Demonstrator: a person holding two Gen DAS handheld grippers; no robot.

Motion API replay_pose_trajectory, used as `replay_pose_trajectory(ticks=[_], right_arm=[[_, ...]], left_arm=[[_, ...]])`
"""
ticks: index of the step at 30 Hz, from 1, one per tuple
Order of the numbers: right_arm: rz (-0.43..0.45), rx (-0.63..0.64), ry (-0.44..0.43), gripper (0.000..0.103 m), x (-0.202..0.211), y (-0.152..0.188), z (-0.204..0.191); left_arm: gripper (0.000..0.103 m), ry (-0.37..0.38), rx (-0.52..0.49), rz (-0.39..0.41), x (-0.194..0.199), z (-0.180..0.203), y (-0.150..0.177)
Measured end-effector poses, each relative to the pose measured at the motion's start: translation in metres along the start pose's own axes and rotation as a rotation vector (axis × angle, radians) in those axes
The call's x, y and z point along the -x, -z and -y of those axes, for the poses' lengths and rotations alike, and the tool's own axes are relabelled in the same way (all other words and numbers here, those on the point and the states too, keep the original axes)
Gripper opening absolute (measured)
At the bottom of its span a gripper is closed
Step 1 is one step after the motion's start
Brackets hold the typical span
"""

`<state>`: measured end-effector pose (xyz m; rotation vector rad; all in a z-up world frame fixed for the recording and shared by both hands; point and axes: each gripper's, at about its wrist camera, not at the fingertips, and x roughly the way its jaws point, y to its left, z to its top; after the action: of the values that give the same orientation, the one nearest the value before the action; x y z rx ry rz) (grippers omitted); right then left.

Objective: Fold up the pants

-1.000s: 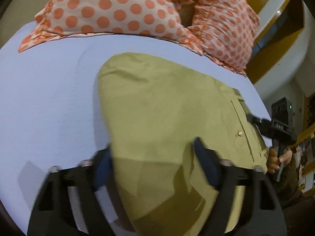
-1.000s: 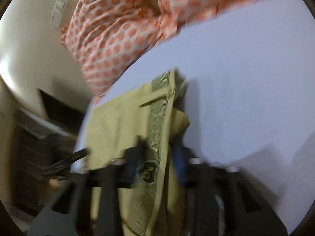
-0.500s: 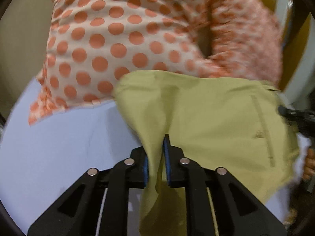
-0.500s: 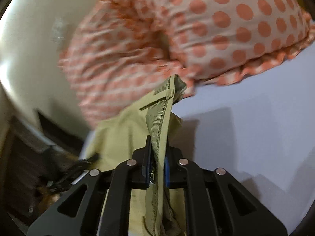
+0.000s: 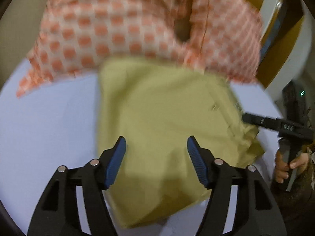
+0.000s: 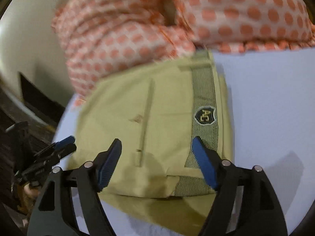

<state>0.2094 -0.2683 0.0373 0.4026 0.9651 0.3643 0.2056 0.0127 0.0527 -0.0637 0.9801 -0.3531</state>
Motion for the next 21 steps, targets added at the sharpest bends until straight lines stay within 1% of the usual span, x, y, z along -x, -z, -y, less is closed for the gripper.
replay_pose_trajectory(ticks=[1, 2, 3, 4, 5, 6, 7, 8, 9, 10, 11, 12, 13, 14, 16, 17, 19, 20, 21], right_arm=[[0.028, 0.008, 0.007, 0.077, 0.001, 0.002, -0.001], [0.019, 0.011, 0.023, 0.077, 0.001, 0.001, -0.002], [0.014, 0.009, 0.050, 0.077, 0.004, 0.003, -0.004], [0.017, 0.006, 0.091, 0.077, 0.008, 0.006, -0.007], [0.039, 0.017, 0.142, 0.080, 0.020, 0.013, -0.013], [0.063, 0.037, 0.180, 0.088, 0.032, 0.022, -0.019], [0.092, 0.060, 0.210, 0.093, 0.044, 0.032, -0.025], [0.134, 0.087, 0.248, 0.102, 0.058, 0.045, -0.033], [0.172, 0.110, 0.275, 0.102, 0.067, 0.058, -0.040], [0.194, 0.132, 0.289, 0.102, 0.075, 0.071, -0.045], [0.194, 0.156, 0.293, 0.102, 0.080, 0.087, -0.051], [0.180, 0.171, 0.289, 0.102, 0.079, 0.100, -0.055], [0.154, 0.183, 0.286, 0.102, 0.074, 0.116, -0.059], [0.135, 0.187, 0.291, 0.102, 0.068, 0.124, -0.062], [0.090, 0.193, 0.317, 0.102, 0.054, 0.136, -0.065], [0.074, 0.193, 0.334, 0.102, 0.047, 0.140, -0.067], [0.056, 0.191, 0.380, 0.102, 0.036, 0.143, -0.069], [0.053, 0.201, 0.421, 0.102, 0.031, 0.144, -0.071], [0.057, 0.211, 0.443, 0.102, 0.029, 0.147, -0.073]], left_arm=[[0.065, -0.031, 0.006, -0.023, -0.011, 0.000, 0.003], [0.066, -0.069, -0.025, 0.022, -0.010, 0.005, 0.005], [0.067, -0.135, -0.048, 0.006, -0.009, 0.012, 0.007], [0.068, -0.145, -0.044, 0.001, -0.005, 0.014, 0.011], [0.069, -0.138, -0.039, 0.008, 0.001, 0.015, 0.015], [0.076, -0.125, -0.039, 0.027, 0.015, 0.017, 0.023], [0.086, -0.126, -0.041, 0.043, 0.025, 0.019, 0.031], [0.092, -0.155, -0.040, 0.065, 0.040, 0.021, 0.045], [0.100, -0.182, -0.040, 0.075, 0.048, 0.022, 0.055], [0.101, -0.216, -0.041, 0.087, 0.056, 0.024, 0.067], [0.101, -0.243, -0.038, 0.097, 0.063, 0.027, 0.082], [0.101, -0.248, -0.032, 0.094, 0.067, 0.028, 0.093], [0.101, -0.239, -0.027, 0.086, 0.069, 0.029, 0.103], [0.101, -0.225, -0.022, 0.075, 0.069, 0.029, 0.111], [0.101, -0.220, -0.025, 0.060, 0.066, 0.032, 0.121], [0.101, -0.230, -0.028, 0.057, 0.064, 0.033, 0.125], [0.101, -0.279, -0.033, 0.036, 0.054, 0.035, 0.128], [0.101, -0.292, -0.033, 0.024, 0.051, 0.035, 0.131], [0.101, -0.280, -0.018, 0.036, 0.051, 0.033, 0.132]])
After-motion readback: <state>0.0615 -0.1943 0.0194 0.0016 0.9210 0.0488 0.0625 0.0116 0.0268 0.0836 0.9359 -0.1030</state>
